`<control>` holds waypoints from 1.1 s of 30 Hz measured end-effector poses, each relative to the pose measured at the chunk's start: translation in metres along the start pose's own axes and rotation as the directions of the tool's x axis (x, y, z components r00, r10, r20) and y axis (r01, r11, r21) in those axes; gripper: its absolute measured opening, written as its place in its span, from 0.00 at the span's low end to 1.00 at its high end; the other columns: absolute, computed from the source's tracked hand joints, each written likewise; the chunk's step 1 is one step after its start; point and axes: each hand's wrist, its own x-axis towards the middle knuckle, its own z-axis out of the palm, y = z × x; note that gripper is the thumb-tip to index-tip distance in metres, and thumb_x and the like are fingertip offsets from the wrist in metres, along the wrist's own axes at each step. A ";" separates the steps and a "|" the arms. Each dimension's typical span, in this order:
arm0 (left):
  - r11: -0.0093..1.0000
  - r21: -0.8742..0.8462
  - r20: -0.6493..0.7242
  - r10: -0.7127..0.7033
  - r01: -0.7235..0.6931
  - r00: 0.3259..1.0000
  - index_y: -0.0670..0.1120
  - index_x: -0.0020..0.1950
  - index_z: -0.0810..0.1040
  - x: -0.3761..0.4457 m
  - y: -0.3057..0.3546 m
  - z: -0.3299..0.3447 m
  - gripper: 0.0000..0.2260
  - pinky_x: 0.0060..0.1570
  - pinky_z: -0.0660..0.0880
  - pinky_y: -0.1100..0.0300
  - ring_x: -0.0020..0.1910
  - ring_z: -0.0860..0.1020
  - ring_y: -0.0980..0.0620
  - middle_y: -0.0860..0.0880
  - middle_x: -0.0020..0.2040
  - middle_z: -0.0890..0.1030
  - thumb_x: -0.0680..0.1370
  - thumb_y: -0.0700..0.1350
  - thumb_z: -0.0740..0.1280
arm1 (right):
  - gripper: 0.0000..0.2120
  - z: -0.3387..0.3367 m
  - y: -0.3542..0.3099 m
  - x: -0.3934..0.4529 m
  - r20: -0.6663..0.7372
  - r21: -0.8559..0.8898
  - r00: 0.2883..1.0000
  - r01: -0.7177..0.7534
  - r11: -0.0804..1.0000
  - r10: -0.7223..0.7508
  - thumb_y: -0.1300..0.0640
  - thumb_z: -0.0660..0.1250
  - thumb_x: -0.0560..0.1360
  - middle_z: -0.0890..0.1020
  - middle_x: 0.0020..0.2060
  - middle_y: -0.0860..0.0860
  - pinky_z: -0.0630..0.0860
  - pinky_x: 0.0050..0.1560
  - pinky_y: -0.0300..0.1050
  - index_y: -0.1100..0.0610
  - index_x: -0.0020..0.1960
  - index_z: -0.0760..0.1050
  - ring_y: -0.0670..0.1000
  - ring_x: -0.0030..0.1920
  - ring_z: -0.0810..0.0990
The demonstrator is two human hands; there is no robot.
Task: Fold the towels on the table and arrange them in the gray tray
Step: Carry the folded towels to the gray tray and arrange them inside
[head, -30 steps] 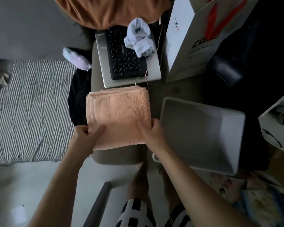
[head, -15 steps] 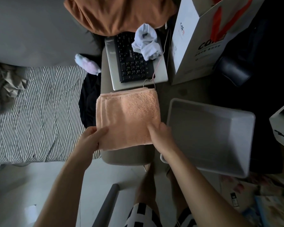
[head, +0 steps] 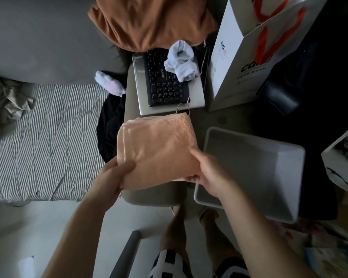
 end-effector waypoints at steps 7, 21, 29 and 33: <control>0.983 0.145 0.135 0.097 -0.116 0.986 0.48 0.65 0.76 -0.036 0.013 0.044 0.23 0.52 0.80 0.49 0.56 0.83 0.43 0.44 0.56 0.84 0.70 0.43 0.71 | 0.13 -0.061 0.016 -0.037 -0.095 -0.175 0.975 0.181 0.968 -0.199 0.52 0.68 0.72 0.87 0.44 0.45 0.80 0.45 0.46 0.49 0.56 0.79 0.49 0.49 0.84; 0.807 0.590 -0.046 0.037 -0.003 0.998 0.56 0.73 0.64 0.053 -0.152 0.232 0.25 0.46 0.76 0.64 0.49 0.79 0.58 0.53 0.59 0.80 0.76 0.43 0.62 | 0.12 -0.243 0.125 0.060 -0.405 -0.162 0.907 0.057 0.985 -0.119 0.57 0.69 0.77 0.82 0.54 0.53 0.77 0.53 0.49 0.56 0.60 0.77 0.54 0.55 0.80; 0.169 0.971 0.169 0.020 -0.170 0.985 0.56 0.76 0.62 0.063 -0.206 0.275 0.28 0.66 0.67 0.50 0.73 0.62 0.45 0.50 0.76 0.62 0.78 0.39 0.60 | 0.10 -0.248 0.175 0.117 -0.366 -0.354 0.920 0.002 0.935 -0.140 0.60 0.62 0.79 0.82 0.48 0.62 0.70 0.37 0.37 0.66 0.53 0.78 0.53 0.44 0.77; 0.024 0.980 0.197 -0.098 -0.196 0.976 0.55 0.71 0.69 0.091 -0.208 0.266 0.23 0.61 0.73 0.49 0.70 0.65 0.45 0.50 0.72 0.65 0.78 0.38 0.61 | 0.11 -0.247 0.173 0.126 -0.319 -0.365 0.945 -0.050 0.930 -0.075 0.57 0.66 0.77 0.82 0.47 0.62 0.72 0.43 0.48 0.65 0.53 0.77 0.61 0.49 0.81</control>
